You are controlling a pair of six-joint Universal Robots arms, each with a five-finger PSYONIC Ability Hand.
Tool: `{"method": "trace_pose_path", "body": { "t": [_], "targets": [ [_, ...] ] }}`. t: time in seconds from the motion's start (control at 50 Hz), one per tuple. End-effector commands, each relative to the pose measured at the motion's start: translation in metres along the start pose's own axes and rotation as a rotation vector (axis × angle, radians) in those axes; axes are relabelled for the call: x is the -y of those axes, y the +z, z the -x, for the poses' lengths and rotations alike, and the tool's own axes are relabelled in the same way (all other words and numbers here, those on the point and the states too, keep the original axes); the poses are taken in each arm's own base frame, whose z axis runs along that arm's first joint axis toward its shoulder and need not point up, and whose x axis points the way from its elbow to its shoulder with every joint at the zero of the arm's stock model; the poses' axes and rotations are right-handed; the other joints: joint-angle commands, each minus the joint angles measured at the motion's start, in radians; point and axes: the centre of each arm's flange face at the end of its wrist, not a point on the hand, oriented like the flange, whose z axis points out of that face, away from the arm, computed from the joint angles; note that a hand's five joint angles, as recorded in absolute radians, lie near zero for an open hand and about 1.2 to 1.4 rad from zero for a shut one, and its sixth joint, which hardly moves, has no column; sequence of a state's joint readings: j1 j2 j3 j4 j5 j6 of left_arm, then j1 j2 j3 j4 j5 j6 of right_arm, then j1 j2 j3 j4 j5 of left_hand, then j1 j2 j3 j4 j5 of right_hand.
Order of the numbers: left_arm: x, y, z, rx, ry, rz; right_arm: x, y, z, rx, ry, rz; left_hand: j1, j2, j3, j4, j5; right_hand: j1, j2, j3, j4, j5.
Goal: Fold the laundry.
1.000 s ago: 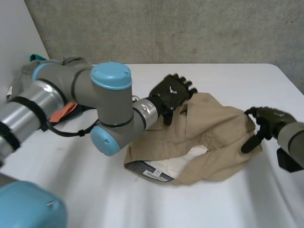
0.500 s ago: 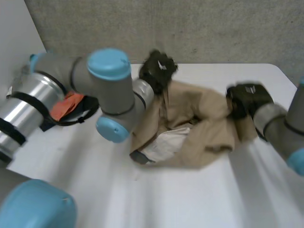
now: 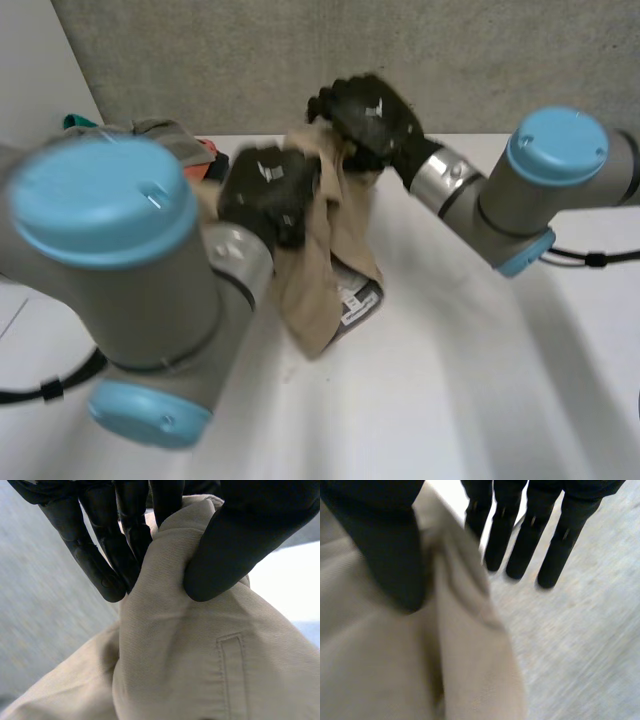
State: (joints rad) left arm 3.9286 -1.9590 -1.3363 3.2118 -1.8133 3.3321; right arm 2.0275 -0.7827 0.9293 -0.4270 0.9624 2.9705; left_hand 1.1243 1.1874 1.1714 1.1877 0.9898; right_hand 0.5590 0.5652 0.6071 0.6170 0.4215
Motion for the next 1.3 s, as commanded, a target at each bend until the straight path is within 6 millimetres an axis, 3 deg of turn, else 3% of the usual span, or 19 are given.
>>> {"method": "trace_pose_path", "body": {
  "t": [0.02, 0.12, 0.18, 0.24, 0.38, 0.44, 0.58, 0.66, 0.76, 0.8, 0.88, 0.9, 0.92, 0.94, 1.0, 1.06, 1.18, 1.24, 1.3],
  "targets": [
    [-0.043, -0.009, -0.018, -0.008, -0.077, 0.197, -0.026, -0.028, 0.006, -0.044, 0.075, 0.168, -0.024, -0.087, -0.071, -0.087, -0.064, -0.346, -0.352, -0.394, -0.404, -0.383],
    [-0.016, -0.017, 0.001, 0.032, -0.098, 0.194, 0.004, -0.045, -0.018, -0.233, 0.104, 0.294, -0.508, -0.571, -0.555, -0.571, -0.548, -0.385, -0.391, -0.433, -0.442, -0.421],
    [0.009, -0.022, 0.026, 0.073, -0.091, 0.148, 0.033, -0.061, -0.029, -0.358, 0.153, 0.377, -0.638, -0.701, -0.685, -0.701, -0.678, -0.385, -0.391, -0.433, -0.442, -0.421],
    [0.033, -0.026, 0.048, 0.072, -0.075, 0.080, 0.055, -0.078, -0.028, -0.447, 0.222, 0.465, -0.719, -0.783, -0.767, -0.783, -0.760, -0.385, -0.391, -0.433, -0.442, -0.421],
    [0.047, -0.024, 0.085, 0.019, -0.014, 0.025, 0.085, -0.113, -0.006, -0.516, 0.345, 0.642, -0.926, -0.989, -0.973, -0.989, -0.966, -0.385, -0.391, -0.433, -0.442, -0.421],
    [0.039, -0.019, 0.093, -0.004, 0.012, 0.049, 0.082, -0.129, 0.010, -0.536, 0.463, 0.737, -0.950, -1.013, -0.997, -1.013, -0.990, -0.385, -0.391, -0.433, -0.442, -0.421],
    [-0.023, 0.026, 0.117, -0.052, 0.100, 0.191, 0.046, -0.150, 0.049, -0.602, 0.800, 0.871, -0.950, -1.013, -0.997, -1.013, -0.990, -0.385, -0.391, -0.433, -0.442, -0.421],
    [-0.053, 0.052, 0.120, -0.098, 0.147, 0.237, 0.028, -0.143, 0.072, -0.601, 0.901, 0.870, -0.950, -1.013, -0.997, -1.013, -0.990, -0.385, -0.391, -0.433, -0.442, -0.421],
    [-0.100, 0.072, 0.101, -0.179, 0.206, 0.341, 0.009, -0.127, 0.093, -0.586, 0.920, 0.848, -0.923, -0.986, -0.970, -0.986, -0.963, -0.385, -0.391, -0.433, -0.442, -0.421],
    [-0.108, 0.079, 0.099, -0.180, 0.234, 0.338, 0.004, -0.123, 0.098, -0.587, 0.915, 0.844, -0.893, -0.957, -0.941, -0.957, -0.934, -0.385, -0.391, -0.433, -0.442, -0.421],
    [-0.112, 0.093, 0.104, -0.130, 0.271, 0.311, -0.008, -0.112, 0.108, -0.609, 0.905, 0.817, -0.404, -0.468, -0.452, -0.468, -0.445, -0.156, -0.162, -0.204, -0.214, -0.193],
    [-0.109, 0.095, 0.106, -0.116, 0.272, 0.302, -0.009, -0.110, 0.109, -0.617, 0.901, 0.808, -0.234, -0.297, -0.281, -0.298, -0.274, -0.051, -0.057, -0.099, -0.109, -0.088],
    [-0.103, 0.097, 0.107, -0.099, 0.269, 0.285, -0.012, -0.106, 0.108, -0.639, 0.892, 0.787, 0.154, 0.091, 0.107, 0.090, 0.114, 0.223, 0.217, 0.175, 0.165, 0.186],
    [-0.100, 0.096, 0.107, -0.090, 0.263, 0.279, -0.012, -0.105, 0.106, -0.651, 0.882, 0.781, 0.271, 0.208, 0.224, 0.207, 0.231, 0.371, 0.365, 0.323, 0.314, 0.335],
    [-0.074, 0.091, 0.110, -0.044, 0.230, 0.229, -0.009, -0.103, 0.093, -0.709, 0.825, 0.748, 0.272, 0.209, 0.225, 0.209, 0.232, 0.836, 0.830, 0.788, 0.778, 0.799],
    [-0.047, 0.082, 0.115, 0.002, 0.209, 0.180, 0.002, -0.102, 0.079, -0.727, 0.744, 0.721, 0.272, 0.209, 0.225, 0.209, 0.232, 0.837, 0.831, 0.789, 0.779, 0.800],
    [0.048, 0.033, 0.132, 0.099, 0.158, -0.046, 0.068, -0.093, 0.022, -0.631, 0.382, 0.567, 0.272, 0.209, 0.225, 0.209, 0.232, 0.837, 0.831, 0.789, 0.779, 0.800],
    [0.092, 0.002, 0.130, 0.087, 0.128, -0.183, 0.101, -0.088, 0.016, -0.514, 0.218, 0.484, 0.272, 0.209, 0.225, 0.209, 0.232, 0.837, 0.831, 0.789, 0.779, 0.800],
    [0.113, -0.015, 0.127, 0.060, 0.106, -0.253, 0.125, -0.083, 0.015, -0.443, 0.118, 0.415, 0.272, 0.209, 0.225, 0.209, 0.232, 0.837, 0.831, 0.789, 0.779, 0.800]
  ]
}}
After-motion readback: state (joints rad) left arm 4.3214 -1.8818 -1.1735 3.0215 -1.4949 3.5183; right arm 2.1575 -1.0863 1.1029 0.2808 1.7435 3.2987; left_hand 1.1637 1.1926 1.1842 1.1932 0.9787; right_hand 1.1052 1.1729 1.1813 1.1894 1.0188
